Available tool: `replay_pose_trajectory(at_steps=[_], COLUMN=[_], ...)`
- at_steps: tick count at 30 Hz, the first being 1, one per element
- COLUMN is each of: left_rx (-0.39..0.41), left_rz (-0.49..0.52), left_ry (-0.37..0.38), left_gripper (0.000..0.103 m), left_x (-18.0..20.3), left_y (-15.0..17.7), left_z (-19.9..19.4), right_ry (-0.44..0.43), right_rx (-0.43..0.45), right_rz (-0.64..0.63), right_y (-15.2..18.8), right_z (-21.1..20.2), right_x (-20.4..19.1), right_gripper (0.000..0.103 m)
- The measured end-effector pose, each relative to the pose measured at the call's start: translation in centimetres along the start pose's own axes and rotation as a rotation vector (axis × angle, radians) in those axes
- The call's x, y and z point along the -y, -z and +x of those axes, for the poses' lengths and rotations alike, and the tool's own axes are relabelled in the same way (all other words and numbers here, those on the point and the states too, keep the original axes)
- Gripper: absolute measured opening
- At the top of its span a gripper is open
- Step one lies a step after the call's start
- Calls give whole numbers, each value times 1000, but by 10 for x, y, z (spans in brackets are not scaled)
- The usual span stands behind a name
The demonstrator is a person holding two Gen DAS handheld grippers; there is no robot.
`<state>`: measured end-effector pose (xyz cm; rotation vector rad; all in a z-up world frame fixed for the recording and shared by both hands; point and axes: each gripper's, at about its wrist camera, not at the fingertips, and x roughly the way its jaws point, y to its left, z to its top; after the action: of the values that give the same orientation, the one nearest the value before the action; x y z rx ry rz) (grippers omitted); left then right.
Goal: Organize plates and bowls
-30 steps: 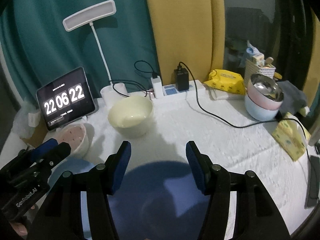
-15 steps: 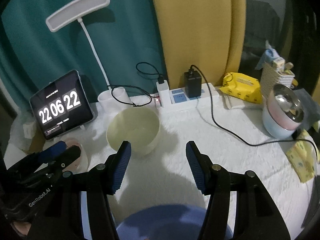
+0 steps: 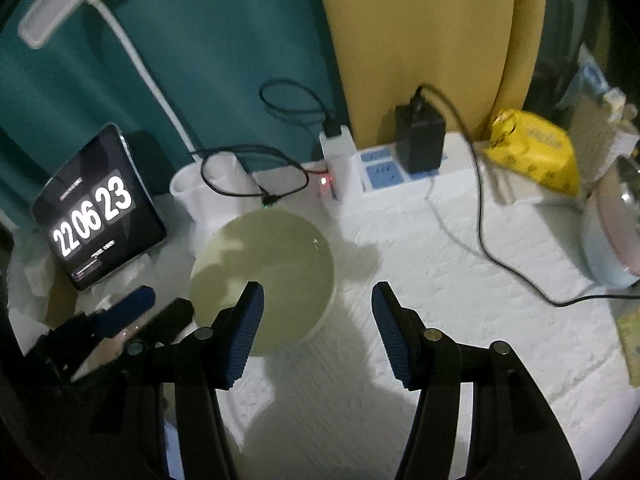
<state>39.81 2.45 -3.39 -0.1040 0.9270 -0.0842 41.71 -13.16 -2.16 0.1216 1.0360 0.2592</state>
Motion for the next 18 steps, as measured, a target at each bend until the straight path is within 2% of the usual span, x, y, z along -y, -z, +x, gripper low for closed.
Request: replay_pose_trajectory(at_steps=[3,6,9,14,16,18], left_rx=[-36,-62,-75,-77,-73,-72], left_rz=[1,-13,-21,-11,-7,-3], left_ry=[-6,-11,-11,-16,-11,-5], left_gripper=[46,46,46,46,45,45], left_x=[0,-2,-3,0,1,2], left_y=[1,1,-1,-2,-2,-2], left_z=[16,26,33,38,40,42], right_ry=[1,-1,-1,-14,-20,-25], right_rx=[-41,-69,-77,-121,-129,-138], right_rz=[29,36,25,35,36,42], right_y=[-1,-2,-4,-7,-7,-8], right_z=[19,30,34,47,50,53], right_x=[2,4,3,3,3,5], right_gripper=[60,50,49,36,26,20])
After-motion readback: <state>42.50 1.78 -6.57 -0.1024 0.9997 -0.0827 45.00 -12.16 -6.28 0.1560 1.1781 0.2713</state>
